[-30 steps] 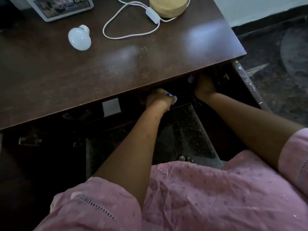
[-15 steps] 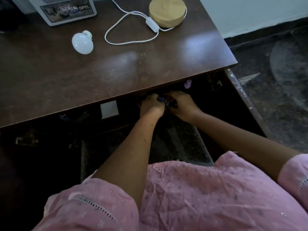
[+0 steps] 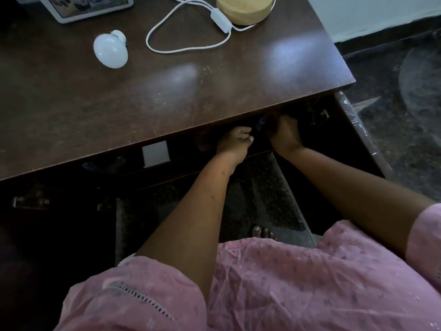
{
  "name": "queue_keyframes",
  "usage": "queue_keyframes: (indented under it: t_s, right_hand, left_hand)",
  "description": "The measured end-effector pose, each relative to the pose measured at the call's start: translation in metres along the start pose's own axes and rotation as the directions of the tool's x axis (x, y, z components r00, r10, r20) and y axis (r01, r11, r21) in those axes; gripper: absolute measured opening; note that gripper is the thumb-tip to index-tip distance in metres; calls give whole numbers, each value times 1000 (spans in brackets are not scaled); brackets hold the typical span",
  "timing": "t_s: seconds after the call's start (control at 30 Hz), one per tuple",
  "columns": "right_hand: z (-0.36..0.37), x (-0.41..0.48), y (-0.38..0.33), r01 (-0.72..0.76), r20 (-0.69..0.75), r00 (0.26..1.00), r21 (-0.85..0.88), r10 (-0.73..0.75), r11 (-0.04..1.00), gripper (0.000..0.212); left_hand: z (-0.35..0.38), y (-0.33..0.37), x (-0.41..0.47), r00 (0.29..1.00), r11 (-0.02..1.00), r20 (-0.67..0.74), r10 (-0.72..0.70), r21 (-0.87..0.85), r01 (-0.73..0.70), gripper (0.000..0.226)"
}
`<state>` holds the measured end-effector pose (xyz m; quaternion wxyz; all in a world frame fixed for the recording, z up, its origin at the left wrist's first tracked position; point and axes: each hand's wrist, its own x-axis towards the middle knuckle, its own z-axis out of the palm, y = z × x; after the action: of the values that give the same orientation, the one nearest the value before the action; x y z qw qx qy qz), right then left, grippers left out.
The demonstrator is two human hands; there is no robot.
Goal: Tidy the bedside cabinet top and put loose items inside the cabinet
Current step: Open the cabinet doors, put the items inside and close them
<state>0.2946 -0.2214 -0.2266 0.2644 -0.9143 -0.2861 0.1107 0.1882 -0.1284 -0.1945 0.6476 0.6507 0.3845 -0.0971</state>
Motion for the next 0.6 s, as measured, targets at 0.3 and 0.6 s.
queue_keyframes:
  t_s: [0.3, 0.6]
  right_hand:
    - [1, 12, -4, -67, 68, 995, -86, 73, 994, 23]
    - [-16, -12, -19, -232, 12, 973, 7, 232, 973, 38]
  left_hand:
    - [-2, 5, -7, 999, 995, -43, -33, -93, 29, 34]
    - [-7, 19, -35, 994, 993, -38, -104, -61, 101, 31]
